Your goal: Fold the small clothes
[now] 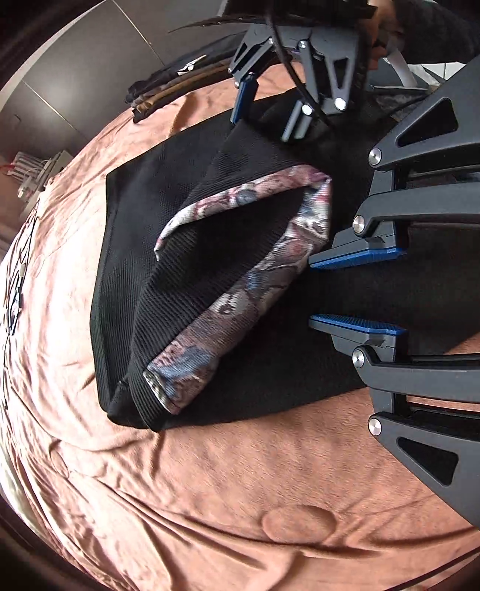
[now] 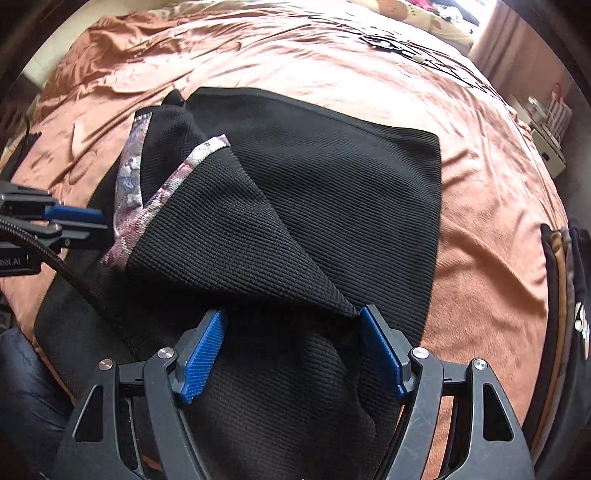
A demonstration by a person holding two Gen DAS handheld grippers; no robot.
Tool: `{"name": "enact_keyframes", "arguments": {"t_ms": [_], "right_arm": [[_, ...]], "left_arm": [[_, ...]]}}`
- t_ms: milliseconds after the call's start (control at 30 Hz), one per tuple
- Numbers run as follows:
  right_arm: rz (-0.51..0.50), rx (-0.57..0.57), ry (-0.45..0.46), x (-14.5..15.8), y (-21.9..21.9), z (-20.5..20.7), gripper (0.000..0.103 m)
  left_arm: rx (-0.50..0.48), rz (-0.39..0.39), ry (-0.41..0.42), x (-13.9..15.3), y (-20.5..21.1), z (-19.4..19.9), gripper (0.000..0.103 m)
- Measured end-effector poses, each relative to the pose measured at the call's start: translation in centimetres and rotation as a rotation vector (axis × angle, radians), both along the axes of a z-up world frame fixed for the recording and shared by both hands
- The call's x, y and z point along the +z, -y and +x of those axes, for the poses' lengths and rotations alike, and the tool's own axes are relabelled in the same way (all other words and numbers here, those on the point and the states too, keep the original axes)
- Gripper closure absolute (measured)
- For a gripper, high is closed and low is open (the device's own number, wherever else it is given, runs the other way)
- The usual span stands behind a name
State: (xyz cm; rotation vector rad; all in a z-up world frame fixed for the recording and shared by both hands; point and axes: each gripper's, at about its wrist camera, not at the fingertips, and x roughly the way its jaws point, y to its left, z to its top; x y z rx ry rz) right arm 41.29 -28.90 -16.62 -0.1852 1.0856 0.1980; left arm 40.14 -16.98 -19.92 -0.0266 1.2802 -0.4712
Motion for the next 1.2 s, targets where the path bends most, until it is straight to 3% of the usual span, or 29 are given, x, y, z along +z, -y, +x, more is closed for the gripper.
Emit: {"name": "enact_keyframes", "arguments": {"t_ms": [300, 567, 667, 867, 1100, 1200], "right_arm": [[0.069, -0.033, 0.006, 0.1, 0.9, 3.6, 0.030], [0.189, -0.212, 0.066, 0.5, 4.9, 5.5, 0.030], [0.219, -0.275, 0.094, 0.7, 6.3, 5.6, 0.030], [0.294, -0.316, 0.095, 0.9, 7.6, 4.1, 0.030], [0.438, -0.233, 0.032, 0.8, 10.3, 1.1, 0.030], [0.458, -0.194, 0.001, 0.5, 11.0, 0.1, 0.042]], "left_arm": [[-0.014, -0.043, 0.041, 1.5, 1.0, 3.2, 0.076], [0.046, -0.116, 0.141, 4.7, 0.0, 5.4, 0.076], [0.061, -0.110, 0.154, 5.0, -0.4, 5.8, 0.076], [0.081, -0.058, 0.129, 3.6, -2.0, 5.5, 0.076], [0.081, 0.002, 0.076, 0.8, -3.6, 3.0, 0.076], [0.083, 0.011, 0.059, 0.0, -4.2, 1.9, 0.076]]}}
